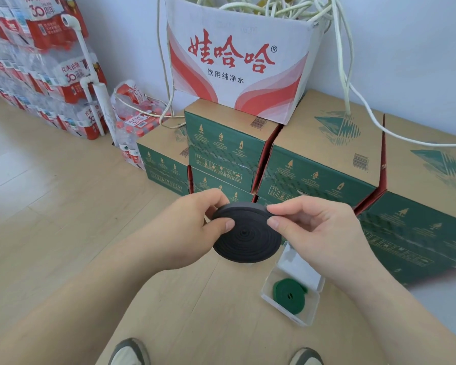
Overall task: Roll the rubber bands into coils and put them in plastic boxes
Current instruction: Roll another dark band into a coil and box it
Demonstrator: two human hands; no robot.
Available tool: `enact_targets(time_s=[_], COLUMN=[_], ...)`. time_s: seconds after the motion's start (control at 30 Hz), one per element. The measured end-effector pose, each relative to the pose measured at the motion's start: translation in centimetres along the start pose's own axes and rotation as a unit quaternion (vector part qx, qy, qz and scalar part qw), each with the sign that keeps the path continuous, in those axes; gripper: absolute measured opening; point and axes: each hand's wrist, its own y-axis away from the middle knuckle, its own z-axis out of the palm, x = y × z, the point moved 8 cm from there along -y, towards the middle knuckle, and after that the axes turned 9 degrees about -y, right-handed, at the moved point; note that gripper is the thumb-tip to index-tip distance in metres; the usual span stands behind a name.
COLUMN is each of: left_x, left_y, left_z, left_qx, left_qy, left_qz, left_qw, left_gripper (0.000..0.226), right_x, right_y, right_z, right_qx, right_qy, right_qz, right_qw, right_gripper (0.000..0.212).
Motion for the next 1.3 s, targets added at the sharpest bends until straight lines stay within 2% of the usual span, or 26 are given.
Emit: enact_targets(time_s=[0.23, 0.33, 0.47, 0.57, 0.63, 0.73, 0.87, 0.97, 1.13, 1.3], left_x=[0.1, -0.3, -1.5, -0.4, 0.7, 0.5, -1.8, -4.8, -11.9, -19.0], left_y=[-0.1, 0.0, 0.0, -0.7, -1.5, -2.7, -4.7, -7.0, -10.3, -12.7], left_z=[0.4, 1.0, 2.1, 2.4, 2.1, 1.3, 1.5, 2.9, 6.8, 12.8], left_qx=[-0.015, -0.016, -0.021, -0.024, -0.04, -0.074, -0.104, -0.086, -0.04, -0.084], left_qy=[0.011, 0.02, 0.006, -0.05, -0.089, -0.08, -0.064, -0.019, 0.047, 0.111], left_qz=[-0.013, -0.032, -0.063, -0.039, -0.012, -0.005, -0.011, -0.034, -0.093, -0.158], left_qw=[1.0, 0.999, 0.998, 0.998, 0.995, 0.994, 0.992, 0.996, 0.994, 0.978], left_gripper=[0.003, 0.001, 0.009, 0.013, 0.007, 0.004, 0.004, 0.006, 0.012, 0.011], right_x=[0.4, 0.7, 1.1, 1.0, 1.1, 1.1, 2.1, 4.4, 12.4, 22.0], right_y=[-0.1, -0.4, -0.5, -0.4, -0.8, -1.7, -3.3, -6.5, -11.1, -13.2], right_z=[0.4, 0.8, 2.1, 2.2, 1.5, 1.1, 3.1, 4.2, 6.7, 9.0], right_qx=[-0.003, 0.007, -0.026, -0.031, -0.014, 0.007, -0.009, -0.033, -0.034, -0.038], right_qy=[0.011, 0.041, 0.107, 0.141, 0.123, 0.088, 0.143, 0.184, 0.151, 0.117], right_qz=[0.009, 0.003, -0.009, -0.019, -0.005, 0.003, 0.005, 0.026, 0.092, 0.145], right_qw=[1.0, 0.999, 0.994, 0.989, 0.992, 0.996, 0.99, 0.982, 0.984, 0.982], right_gripper=[0.022, 0.017, 0.013, 0.013, 0.015, 0.018, 0.014, 0.013, 0.017, 0.016])
